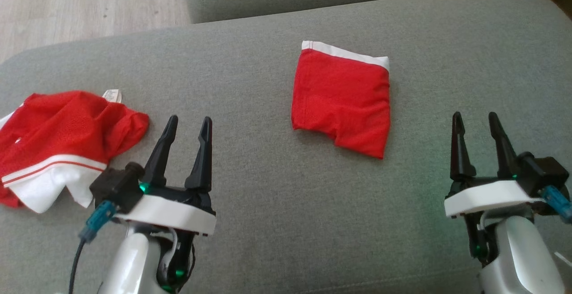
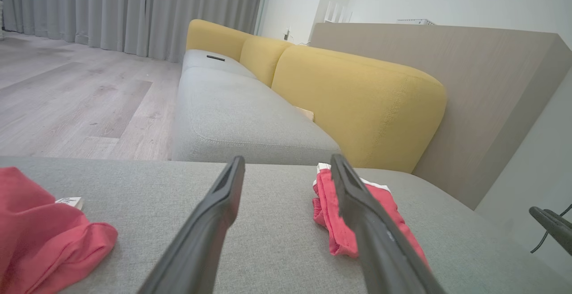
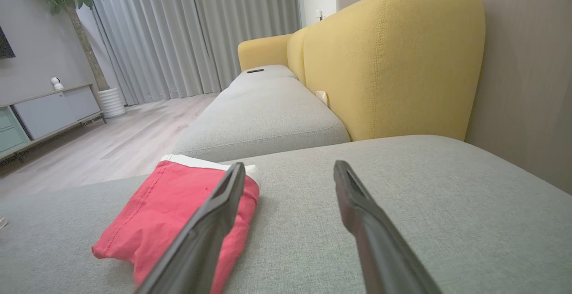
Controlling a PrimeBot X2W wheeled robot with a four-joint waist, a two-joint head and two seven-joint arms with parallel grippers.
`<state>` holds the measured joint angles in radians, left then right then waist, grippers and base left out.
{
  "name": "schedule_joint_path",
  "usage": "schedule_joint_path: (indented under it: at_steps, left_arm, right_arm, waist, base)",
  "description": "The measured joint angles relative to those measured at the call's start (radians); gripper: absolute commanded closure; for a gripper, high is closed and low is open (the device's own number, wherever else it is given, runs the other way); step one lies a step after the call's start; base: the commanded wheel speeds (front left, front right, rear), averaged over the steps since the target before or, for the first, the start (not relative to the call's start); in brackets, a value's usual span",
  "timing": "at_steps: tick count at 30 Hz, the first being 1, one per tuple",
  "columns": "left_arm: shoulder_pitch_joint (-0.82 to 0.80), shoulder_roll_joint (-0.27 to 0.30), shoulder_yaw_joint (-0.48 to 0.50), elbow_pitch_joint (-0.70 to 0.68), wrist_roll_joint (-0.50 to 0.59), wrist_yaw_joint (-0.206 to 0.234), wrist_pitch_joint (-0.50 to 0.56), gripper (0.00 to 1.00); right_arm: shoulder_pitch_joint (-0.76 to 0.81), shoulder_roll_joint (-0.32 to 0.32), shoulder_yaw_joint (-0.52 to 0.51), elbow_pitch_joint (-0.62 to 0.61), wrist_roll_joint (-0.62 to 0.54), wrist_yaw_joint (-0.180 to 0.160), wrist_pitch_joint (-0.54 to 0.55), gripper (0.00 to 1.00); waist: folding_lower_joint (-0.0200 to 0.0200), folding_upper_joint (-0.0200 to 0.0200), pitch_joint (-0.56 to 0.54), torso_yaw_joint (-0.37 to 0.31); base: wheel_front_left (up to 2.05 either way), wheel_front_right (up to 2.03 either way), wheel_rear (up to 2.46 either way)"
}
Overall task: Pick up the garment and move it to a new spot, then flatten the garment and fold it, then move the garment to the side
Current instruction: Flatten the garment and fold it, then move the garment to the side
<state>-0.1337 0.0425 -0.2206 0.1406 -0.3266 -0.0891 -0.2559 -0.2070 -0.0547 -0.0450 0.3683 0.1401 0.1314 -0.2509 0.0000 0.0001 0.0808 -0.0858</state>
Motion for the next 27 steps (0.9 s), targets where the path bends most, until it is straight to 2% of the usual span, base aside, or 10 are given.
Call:
schedule_joint_path:
  at_steps: [10, 16, 23, 27]
  left_arm:
    - [0.005, 0.0, -0.012, -0.013, 0.0, -0.009, 0.0, 0.0]
    - [-0.03, 0.0, -0.038, -0.014, 0.0, -0.014, 0.0, 0.0]
    - [-0.062, 0.0, -0.065, -0.01, -0.002, -0.017, 0.0, 0.0]
    - [-0.069, 0.0, -0.086, -0.006, -0.002, -0.017, 0.0, 0.0]
  right_arm:
    - [0.002, 0.005, -0.005, 0.003, 0.017, 0.0, 0.0, 0.0]
    - [-0.076, 0.005, -0.006, 0.058, 0.018, 0.0, 0.049, 0.0]
    - [-0.201, 0.005, -0.026, 0.202, 0.076, 0.0, 0.157, 0.0]
    - [-0.263, 0.005, -0.034, 0.311, 0.16, 0.0, 0.198, 0.0]
  waist:
    - [0.0, 0.0, 0.03, 0.011]
    - [0.0, 0.0, 0.08, 0.043]
    - [0.0001, 0.0, 0.132, 0.107]
    - [0.0001, 0.0, 0.156, 0.147]
  base:
    - [0.0, 0.0, 0.0]
    - [0.0, 0.0, 0.0]
    - [0.0, 0.0, 0.0]
    - [0.0, 0.0, 0.0]
